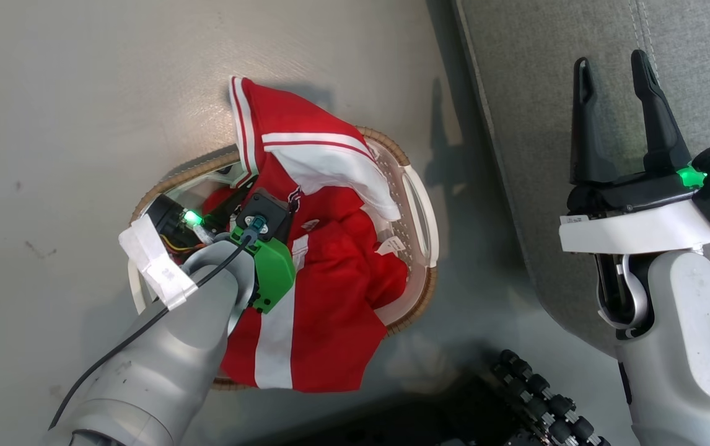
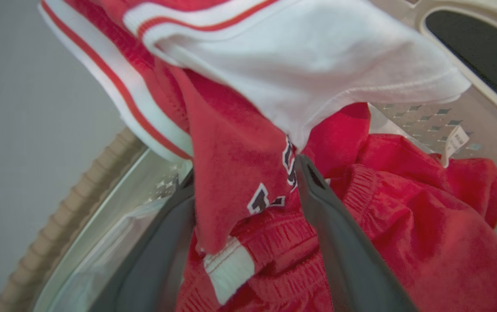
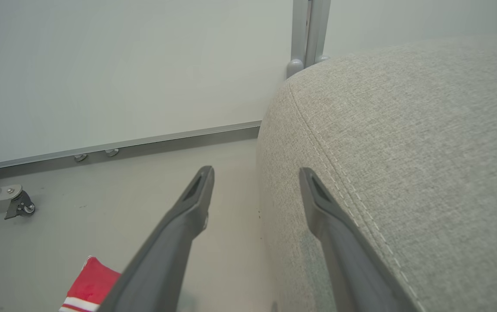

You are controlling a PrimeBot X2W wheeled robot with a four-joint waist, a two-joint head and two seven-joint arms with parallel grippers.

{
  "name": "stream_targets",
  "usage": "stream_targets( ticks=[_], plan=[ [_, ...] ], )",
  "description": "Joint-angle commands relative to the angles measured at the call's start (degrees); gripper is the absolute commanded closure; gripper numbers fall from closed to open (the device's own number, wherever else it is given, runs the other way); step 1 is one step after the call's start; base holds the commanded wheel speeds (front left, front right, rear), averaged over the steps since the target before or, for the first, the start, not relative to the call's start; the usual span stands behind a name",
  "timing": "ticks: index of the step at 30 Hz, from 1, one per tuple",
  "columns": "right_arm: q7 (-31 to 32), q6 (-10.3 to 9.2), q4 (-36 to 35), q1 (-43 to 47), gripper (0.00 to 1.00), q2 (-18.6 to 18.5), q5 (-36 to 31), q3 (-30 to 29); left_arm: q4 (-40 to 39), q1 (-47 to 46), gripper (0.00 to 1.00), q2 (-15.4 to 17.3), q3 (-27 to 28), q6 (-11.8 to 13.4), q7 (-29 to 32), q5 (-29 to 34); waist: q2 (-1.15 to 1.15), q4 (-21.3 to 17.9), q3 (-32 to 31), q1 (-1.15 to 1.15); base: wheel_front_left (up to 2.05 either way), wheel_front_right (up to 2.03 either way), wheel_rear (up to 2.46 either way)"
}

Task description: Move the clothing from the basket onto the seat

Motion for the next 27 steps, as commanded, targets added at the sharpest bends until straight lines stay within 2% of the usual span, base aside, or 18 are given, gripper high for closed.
stream_targets(
  ticks=[1,2,3,13,19,27],
  plan=[
    [-0.16,-0.02,-0.21,0.19,0.0,-0.09,0.22,0.13,-0.38,-0.2,0.6,0.35,-0.08,-0.49,-0.17,-0.72,0.0,-0.35,0.18,-0.01,0.0,0.0,0.0],
    [-0.16,-0.02,-0.14,0.29,0.0,-0.1,0.12,0.21,-1.12,0.28,0.84,0.34,-0.15,-0.75,-0.17,-0.93,0.0,-0.27,-0.01,-0.01,0.0,0.0,0.0],
    [-0.16,-0.02,-0.06,0.38,0.0,-0.1,-0.04,0.28,-1.89,0.76,1.0,0.36,-0.09,-0.94,-0.17,-1.1,0.0,-0.17,-0.25,-0.01,0.0,0.0,0.0],
    [-0.16,-0.02,1.04,2.72,0.0,-0.12,-2.68,-0.18,-14.15,7.26,1.0,0.84,3.19,-1.5,-0.11,-3.56,0.0,2.91,-6.31,-0.01,0.0,0.0,0.0],
    [-0.16,-0.02,2.23,5.78,0.0,-0.13,-4.85,-0.37,-21.49,12.35,1.0,1.8,5.21,-2.43,-0.12,-3.74,0.0,5.51,-12.99,-0.01,0.0,0.0,0.0],
    [-0.16,-0.02,3.95,11.49,0.0,-0.14,-7.69,-1.59,-29.22,16.53,1.0,4.63,4.38,-3.57,-0.13,-1.67,0.0,8.87,-23.28,-0.01,0.0,0.0,0.0]
  ],
)
